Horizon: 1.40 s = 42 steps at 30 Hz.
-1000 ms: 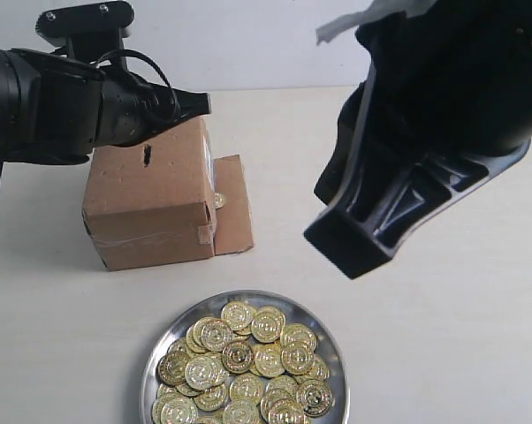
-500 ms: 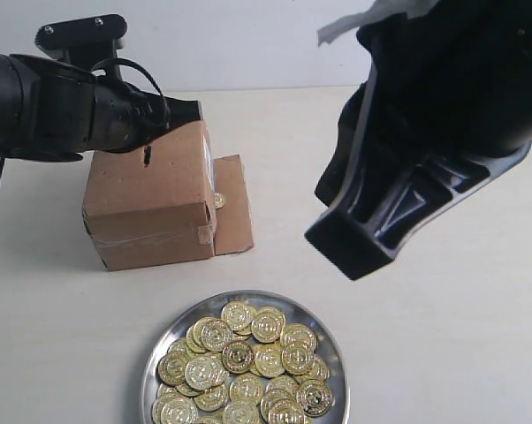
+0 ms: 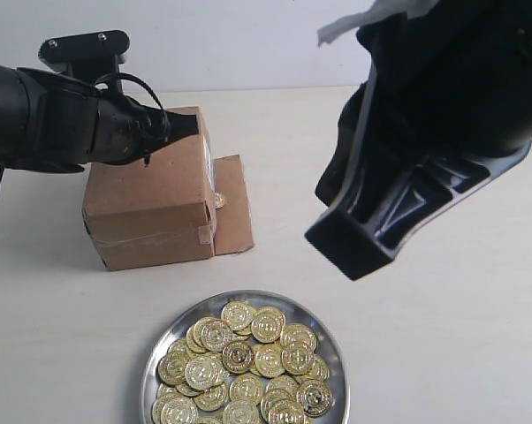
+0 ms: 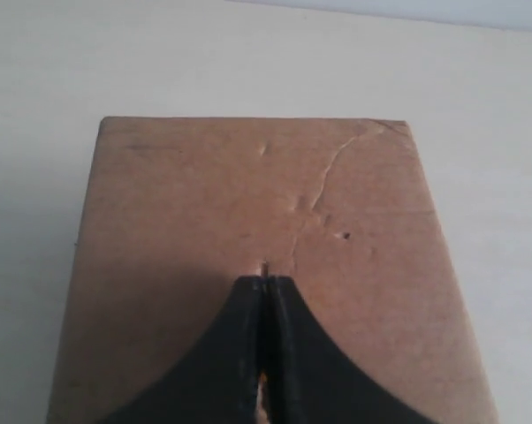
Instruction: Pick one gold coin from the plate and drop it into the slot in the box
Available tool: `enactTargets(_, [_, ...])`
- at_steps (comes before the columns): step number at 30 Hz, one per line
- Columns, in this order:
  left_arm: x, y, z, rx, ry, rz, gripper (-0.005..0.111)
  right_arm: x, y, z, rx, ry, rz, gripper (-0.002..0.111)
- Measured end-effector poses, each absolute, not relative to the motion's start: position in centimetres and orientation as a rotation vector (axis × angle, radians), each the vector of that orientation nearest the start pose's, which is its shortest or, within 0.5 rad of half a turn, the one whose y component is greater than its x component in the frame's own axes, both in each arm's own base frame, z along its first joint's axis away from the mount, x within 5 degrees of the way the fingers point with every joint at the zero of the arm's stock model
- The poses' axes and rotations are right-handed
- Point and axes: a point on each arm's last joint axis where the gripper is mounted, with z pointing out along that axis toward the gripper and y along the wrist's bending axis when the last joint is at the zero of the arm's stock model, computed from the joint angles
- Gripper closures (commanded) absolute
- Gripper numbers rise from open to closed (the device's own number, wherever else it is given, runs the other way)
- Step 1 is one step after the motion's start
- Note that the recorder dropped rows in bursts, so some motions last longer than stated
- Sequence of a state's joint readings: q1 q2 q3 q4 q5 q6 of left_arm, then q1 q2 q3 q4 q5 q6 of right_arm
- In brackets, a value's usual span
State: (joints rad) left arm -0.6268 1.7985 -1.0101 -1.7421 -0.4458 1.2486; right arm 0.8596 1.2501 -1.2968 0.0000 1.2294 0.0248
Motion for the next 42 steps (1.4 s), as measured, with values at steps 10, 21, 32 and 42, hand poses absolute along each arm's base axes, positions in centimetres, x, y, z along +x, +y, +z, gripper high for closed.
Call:
enactTargets(10, [31.8,-18.3,18.5,-0.076,2.269,-0.080,0.107,15.3,17.8,37.8,-1.094,2.467,0.280,0.108])
enactTargets(21, [31.7,-18.5,18.4,-0.063,2.275,-0.107,0.107,15.3,17.8,37.8,-1.094,2.467,0.280,0.108])
enactTargets(32, [31.7,-18.6,18.4,-0.055,2.280,-0.126,0.076,15.3,17.8,37.8,-1.094,2.467,0.280,0.108])
enactTargets(42, [31.5,-18.5,19.7,-0.033,2.249,-0.136,0.057,15.3,17.8,37.8,-1.094,2.467,0.280,0.108])
